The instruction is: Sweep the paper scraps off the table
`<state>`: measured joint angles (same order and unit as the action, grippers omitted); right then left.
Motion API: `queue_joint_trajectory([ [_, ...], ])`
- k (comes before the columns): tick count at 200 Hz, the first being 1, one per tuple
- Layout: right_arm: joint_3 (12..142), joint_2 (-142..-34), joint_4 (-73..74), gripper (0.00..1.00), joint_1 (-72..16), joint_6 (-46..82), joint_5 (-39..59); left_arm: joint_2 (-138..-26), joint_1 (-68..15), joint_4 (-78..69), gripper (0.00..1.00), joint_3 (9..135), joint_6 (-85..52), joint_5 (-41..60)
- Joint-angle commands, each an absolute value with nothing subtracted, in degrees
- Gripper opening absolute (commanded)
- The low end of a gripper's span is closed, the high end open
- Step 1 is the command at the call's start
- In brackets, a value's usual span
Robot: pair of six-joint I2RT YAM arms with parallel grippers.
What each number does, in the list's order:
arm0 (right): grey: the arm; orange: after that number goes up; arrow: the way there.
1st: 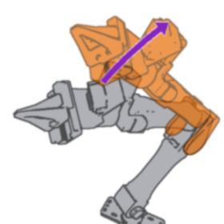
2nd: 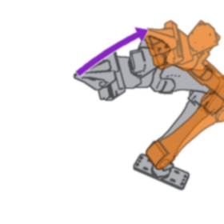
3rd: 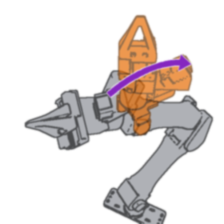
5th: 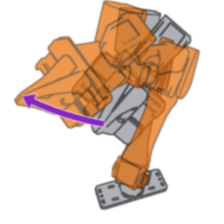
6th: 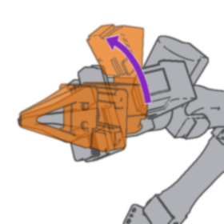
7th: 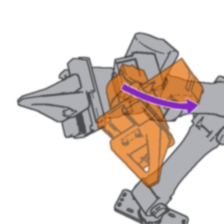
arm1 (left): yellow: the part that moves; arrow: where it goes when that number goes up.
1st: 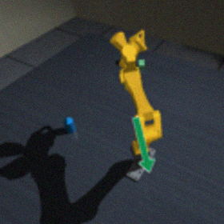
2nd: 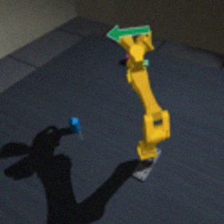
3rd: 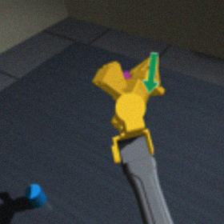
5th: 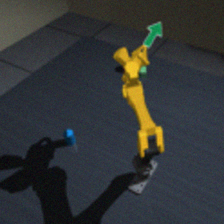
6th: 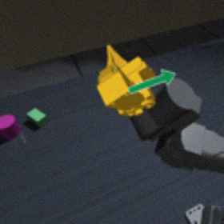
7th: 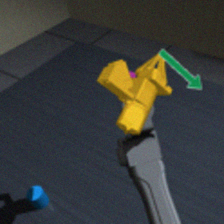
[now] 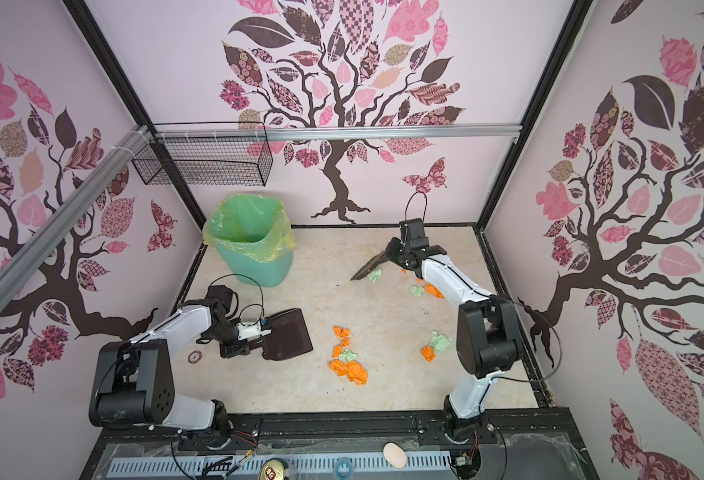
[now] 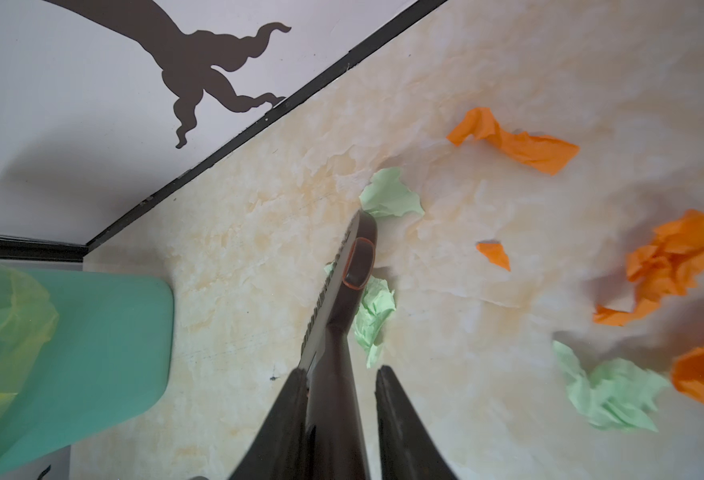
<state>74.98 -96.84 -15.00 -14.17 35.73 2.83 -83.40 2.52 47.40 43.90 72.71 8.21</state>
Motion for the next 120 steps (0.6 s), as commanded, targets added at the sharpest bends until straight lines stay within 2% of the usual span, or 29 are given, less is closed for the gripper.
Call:
queue_joint_trajectory([
  [1,70.03,-88.76,-17.96,0.00,-14.19,32.64,-0.17,-81.94,2.29,47.94,0.11,44.21,72.38,10.08],
  [60,58.76,-68.67,-22.28,0.00,-14.31,33.76,4.83,-81.70,2.29,49.12,0.18,44.14,74.08,9.42],
  [87,65.27,-67.00,-28.26,0.00,-14.31,30.68,5.16,-82.47,2.29,48.59,0.27,44.30,74.63,9.03],
  [102,69.53,-68.19,-30.60,0.00,-14.24,28.19,5.74,-82.77,2.30,48.85,0.44,44.95,74.77,8.59],
  [120,74.70,-71.59,-33.74,0.00,-14.26,24.52,6.39,-82.23,2.29,49.29,0.52,45.61,74.80,8.61],
])
